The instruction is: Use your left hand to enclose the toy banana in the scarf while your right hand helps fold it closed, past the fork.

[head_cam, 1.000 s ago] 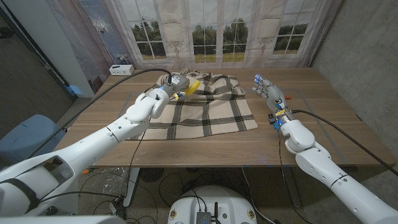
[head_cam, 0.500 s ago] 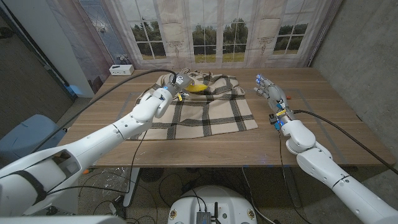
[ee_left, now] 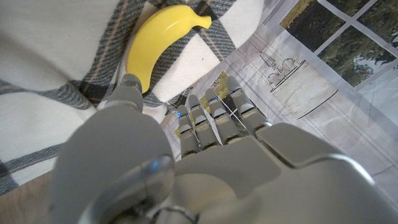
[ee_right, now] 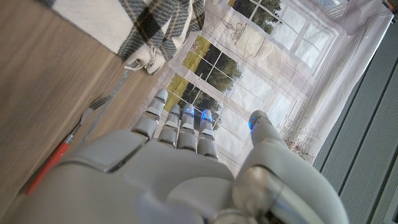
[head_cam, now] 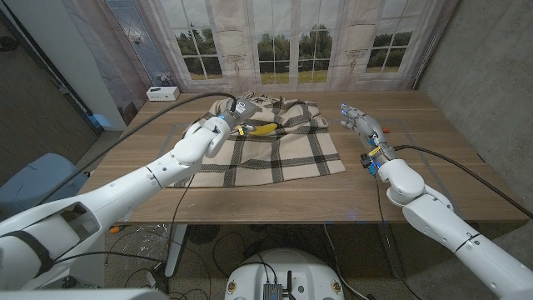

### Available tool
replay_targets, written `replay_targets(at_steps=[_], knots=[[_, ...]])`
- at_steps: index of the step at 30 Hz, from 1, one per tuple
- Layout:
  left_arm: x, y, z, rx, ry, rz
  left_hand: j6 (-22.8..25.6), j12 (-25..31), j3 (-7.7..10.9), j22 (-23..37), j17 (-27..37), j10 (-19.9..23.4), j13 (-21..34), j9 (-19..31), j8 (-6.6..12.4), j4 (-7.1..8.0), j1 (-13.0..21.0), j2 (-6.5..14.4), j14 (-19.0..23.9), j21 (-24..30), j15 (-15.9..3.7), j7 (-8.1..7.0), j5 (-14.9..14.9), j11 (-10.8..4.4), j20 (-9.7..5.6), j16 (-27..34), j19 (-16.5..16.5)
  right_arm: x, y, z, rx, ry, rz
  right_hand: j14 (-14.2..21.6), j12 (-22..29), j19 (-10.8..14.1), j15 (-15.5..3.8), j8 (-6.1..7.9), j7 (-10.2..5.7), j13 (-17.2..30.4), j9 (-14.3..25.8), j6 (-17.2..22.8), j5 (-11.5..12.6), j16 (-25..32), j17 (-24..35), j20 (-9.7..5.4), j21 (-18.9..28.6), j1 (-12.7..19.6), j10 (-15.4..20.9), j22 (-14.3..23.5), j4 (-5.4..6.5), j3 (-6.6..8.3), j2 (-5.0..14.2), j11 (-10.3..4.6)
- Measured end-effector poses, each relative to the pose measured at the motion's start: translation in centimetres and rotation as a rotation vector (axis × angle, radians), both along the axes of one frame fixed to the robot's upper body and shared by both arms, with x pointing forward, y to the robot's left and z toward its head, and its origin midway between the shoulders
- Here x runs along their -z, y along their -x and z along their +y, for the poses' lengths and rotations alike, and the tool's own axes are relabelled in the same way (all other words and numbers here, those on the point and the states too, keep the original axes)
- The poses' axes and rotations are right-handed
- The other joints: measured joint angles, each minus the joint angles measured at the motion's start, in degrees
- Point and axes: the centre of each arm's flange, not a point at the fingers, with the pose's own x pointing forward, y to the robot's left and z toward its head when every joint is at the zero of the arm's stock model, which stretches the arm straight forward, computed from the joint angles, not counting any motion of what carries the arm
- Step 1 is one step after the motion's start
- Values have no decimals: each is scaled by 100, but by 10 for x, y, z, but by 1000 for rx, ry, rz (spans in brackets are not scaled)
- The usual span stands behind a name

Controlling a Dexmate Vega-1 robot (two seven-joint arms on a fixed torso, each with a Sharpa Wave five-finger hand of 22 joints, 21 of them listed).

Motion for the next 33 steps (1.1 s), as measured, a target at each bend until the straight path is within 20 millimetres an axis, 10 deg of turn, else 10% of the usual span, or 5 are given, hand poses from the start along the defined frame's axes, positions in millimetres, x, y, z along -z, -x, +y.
replay_targets(at_steps=[33], knots=[[36,66,26,-40,174,86,256,88,-168,2,-26,195,-79,-26,61,202,-481,109,236,-30,-31,133,66,70,73,128,-29,-18,22,22,140,517,248,92,0,-44,-32,0,-63,8,0,80,43,0,39,0,-30,290,26,0,-45,132,112,-115]])
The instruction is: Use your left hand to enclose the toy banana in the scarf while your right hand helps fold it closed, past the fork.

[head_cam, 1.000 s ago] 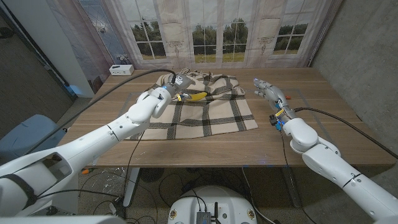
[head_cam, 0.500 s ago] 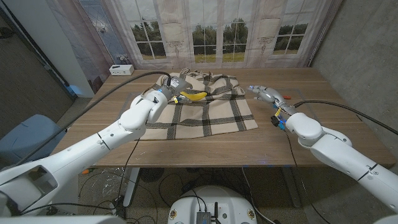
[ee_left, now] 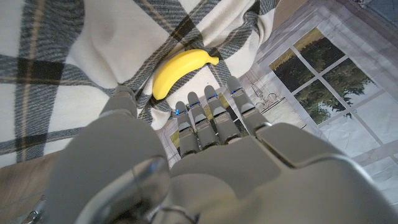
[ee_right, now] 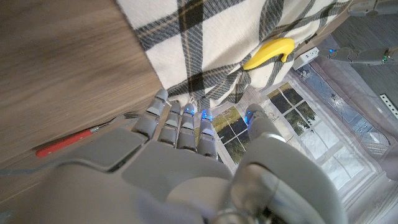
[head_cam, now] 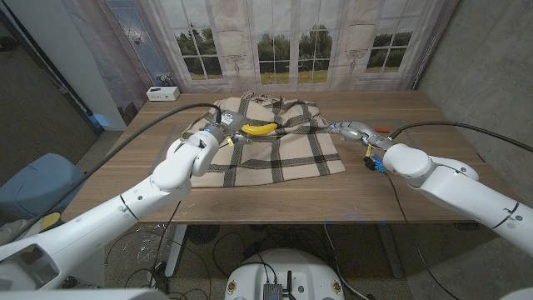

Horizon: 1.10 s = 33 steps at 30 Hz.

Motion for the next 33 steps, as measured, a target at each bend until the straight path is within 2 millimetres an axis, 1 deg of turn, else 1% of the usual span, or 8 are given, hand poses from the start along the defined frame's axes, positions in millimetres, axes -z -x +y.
replay_targets(at_steps=[4,6,7,15,21,24,27,33], knots=[[4,4,4,-8,20,6,0,0,0,0,0,0,0,0,0,0,0,0,31,-16,31,0,0,0,0,0,0,2,1,3,36,84,41,-21,0,-21,-44,0,-10,0,0,10,0,0,0,21,0,30,13,0,14,-12,30,-30],[10,5,5,-12,30,18,0,0,0,0,0,0,0,0,0,0,0,0,31,-24,31,0,0,0,0,0,0,0,4,8,30,100,38,-12,0,-31,-53,0,-13,0,0,13,0,0,0,31,0,30,21,0,15,-12,30,-39],[7,7,7,-14,36,12,-1,0,0,0,0,15,0,0,0,0,0,0,31,-24,31,0,0,9,0,0,0,0,4,9,38,119,43,-28,0,-31,-74,0,-30,-1,0,30,0,0,0,31,0,56,0,0,33,6,57,-60],[18,16,14,-26,65,26,42,0,0,0,1,43,1,1,0,0,0,0,31,-23,31,18,0,-1,-1,0,0,3,8,18,89,242,67,8,0,-59,-179,0,-72,-1,0,72,23,0,27,-2,0,114,42,0,73,67,114,-101],[22,20,18,-32,80,29,50,0,0,0,-27,43,-1,1,0,-1,-1,1,31,-22,31,11,0,0,-1,0,0,4,12,27,119,326,61,-44,0,-39,-248,0,-118,-1,0,124,23,0,23,-22,1,162,73,0,57,127,127,-131],[24,21,19,-33,86,29,50,0,0,0,-27,42,-26,1,0,-1,-30,30,31,-22,31,11,0,0,-16,0,15,5,13,32,130,363,57,-44,0,-39,-248,41,-90,-1,0,154,23,0,10,-22,1,219,73,0,34,151,128,-131],[24,22,21,-34,93,29,50,0,0,1,-27,42,-27,1,0,-1,-30,30,31,-22,32,11,0,1,-22,0,21,6,14,35,143,398,47,-74,0,-39,-278,41,-90,-1,0,217,23,0,10,-22,1,281,77,0,22,163,114,-135],[26,24,24,-37,106,26,50,0,2,1,-26,42,-26,1,0,-3,-30,30,30,-22,31,11,0,1,-22,0,21,8,16,41,189,466,20,-116,0,-39,-320,41,-111,-1,0,237,22,-28,-7,-21,1,378,61,0,-22,206,76,-204]])
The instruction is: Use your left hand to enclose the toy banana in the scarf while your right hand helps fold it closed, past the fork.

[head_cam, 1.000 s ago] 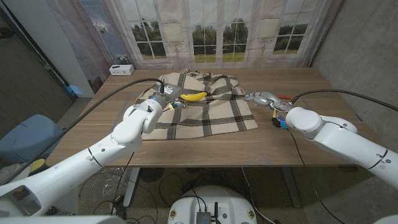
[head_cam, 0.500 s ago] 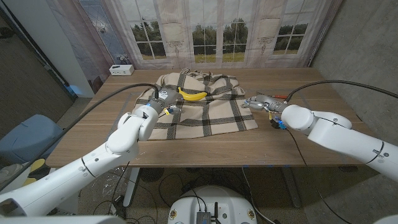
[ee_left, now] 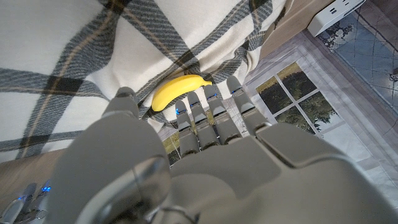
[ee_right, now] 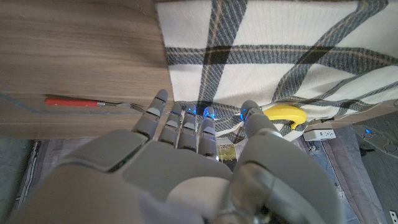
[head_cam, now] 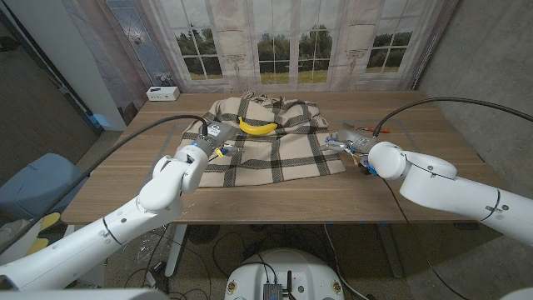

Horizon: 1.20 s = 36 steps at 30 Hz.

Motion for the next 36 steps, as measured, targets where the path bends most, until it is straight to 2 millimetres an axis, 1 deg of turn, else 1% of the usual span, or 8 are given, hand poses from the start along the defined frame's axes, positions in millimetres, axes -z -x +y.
replay_targets(at_steps=[6,11,16,19,23,32,34,36], knots=[[1,1,3,-4,9,-2,0,0,16,0,0,0,0,0,0,-16,0,0,0,-22,0,0,0,0,0,0,0,4,1,7,40,69,-28,-19,0,32,-102,0,-10,0,31,10,0,0,-9,-32,0,62,-9,0,-24,24,15,-9],[0,2,4,-9,16,-4,0,0,16,0,0,0,0,0,0,-16,0,0,0,-22,0,0,0,0,0,0,0,9,2,13,56,112,-31,-19,-26,33,-102,0,-11,0,30,8,0,0,-9,-31,0,151,-40,0,-63,63,-14,-40],[0,2,6,-14,21,-5,0,0,31,0,1,0,0,0,0,-31,0,0,0,-22,0,0,0,0,0,0,0,10,2,13,81,153,-22,-49,-48,54,-132,-46,-68,0,30,-80,0,-39,-36,-10,0,388,-80,0,-152,152,-88,-80],[0,2,7,-17,25,-7,0,0,31,0,-15,0,1,0,0,-31,0,0,0,-22,0,0,0,0,0,0,0,12,2,15,94,180,-6,-49,-70,60,-132,-46,-50,-1,30,-138,0,-39,-37,26,0,565,-133,0,-221,222,-133,-90],[0,3,8,-20,28,-8,0,0,31,0,-27,0,1,1,0,-31,0,0,0,-22,0,0,0,0,0,0,0,14,1,19,96,205,6,-49,-70,62,-132,-46,-72,-1,30,-159,0,-39,-63,44,0,785,-204,0,-262,310,-213,-161],[0,4,10,-27,35,-10,-1,0,31,0,-27,-1,-27,1,0,-31,0,0,0,-44,0,0,0,0,0,0,0,20,-2,25,120,271,33,-68,-91,102,-176,-68,-122,-1,13,-271,0,-39,-63,84,0,1291,-329,0,-278,468,-400,-223],[0,5,10,-29,36,-10,-1,0,31,0,-26,-1,-27,1,0,-31,0,0,0,-44,0,0,0,0,0,0,0,20,-3,26,134,290,38,-49,-91,102,-195,-68,-144,-1,14,-293,-25,-39,-63,84,0,1371,-366,0,-258,486,-436,-260],[0,6,10,-29,37,-11,-1,0,31,0,-26,-1,-27,1,0,-31,0,0,0,-44,0,0,0,0,0,0,0,20,-3,26,144,306,46,-49,-91,102,-194,-68,-154,-1,14,-302,-25,-39,-63,84,0,1414,-369,0,-279,508,-464,-263]])
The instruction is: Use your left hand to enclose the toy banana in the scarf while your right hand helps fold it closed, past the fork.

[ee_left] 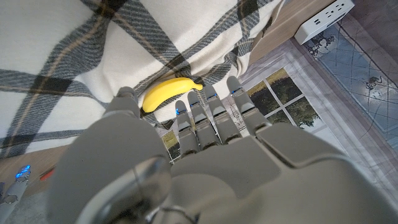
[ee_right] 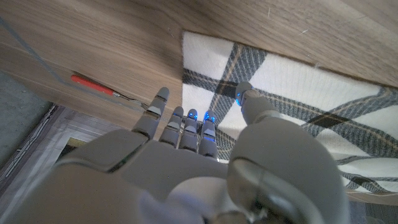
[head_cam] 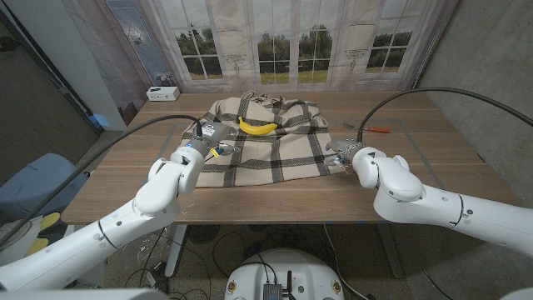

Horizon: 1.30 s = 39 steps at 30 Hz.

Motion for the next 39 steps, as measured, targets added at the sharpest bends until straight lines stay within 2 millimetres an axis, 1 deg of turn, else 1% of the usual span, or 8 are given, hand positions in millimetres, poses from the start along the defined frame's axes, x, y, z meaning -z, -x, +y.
replay_targets(at_steps=[8,12,17,19,26,31,33,39], knots=[[2,3,1,-4,6,0,0,0,0,0,0,0,0,0,0,0,0,0,0,0,0,0,0,0,0,0,0,3,-5,7,16,47,25,69,0,54,-69,0,-30,0,11,-30,-21,0,0,-54,0,274,1,0,42,46,-49,0],[2,4,2,-9,11,-2,0,0,0,0,0,0,0,0,0,0,-1,1,0,0,0,0,0,0,0,0,0,3,-7,10,18,67,35,72,0,73,-71,0,-30,0,16,-30,-21,0,1,-73,0,389,1,0,19,69,-89,0],[3,7,4,-14,16,-4,0,0,0,0,1,0,1,0,0,0,-31,31,0,0,0,0,0,0,0,0,0,5,-10,15,16,82,49,103,0,117,-102,0,-30,0,16,-29,-21,0,1,-71,0,456,1,0,45,96,-100,0],[4,7,4,-15,17,-4,0,0,0,0,1,10,1,0,0,0,-31,31,0,0,0,0,0,10,0,0,0,6,-11,16,13,91,55,108,0,170,-107,0,-30,0,16,-29,-39,0,1,-108,0,509,3,0,45,96,-118,-1],[4,10,7,-24,27,-7,0,0,0,0,1,10,1,0,0,0,-31,31,0,-22,0,0,0,10,0,0,0,8,-18,20,17,102,72,342,71,269,-295,55,-53,0,16,99,-43,90,17,-145,51,811,190,0,56,85,-147,-59],[5,12,8,-27,30,-9,0,0,0,0,1,10,1,0,-19,0,-30,31,0,-22,0,0,0,10,0,0,0,10,-23,22,19,104,80,666,149,483,-305,103,-93,0,16,344,-64,224,72,-260,92,1128,484,5,102,40,-90,-61],[5,12,8,-28,32,-10,0,0,0,0,2,10,1,0,-20,0,-36,36,0,-22,0,0,0,10,0,0,0,11,-25,23,19,108,87,819,181,567,-312,167,-105,0,16,529,-64,303,109,-301,120,1240,632,28,133,8,-63,-73],[5,14,10,-33,36,-12,0,0,0,0,2,10,1,0,-20,0,-53,53,0,-22,0,0,0,10,0,0,0,13,-31,24,35,118,79,1341,271,813,-323,221,-165,29,11,972,-64,608,256,-421,189,1518,1052,30,152,-158,19,-120]])
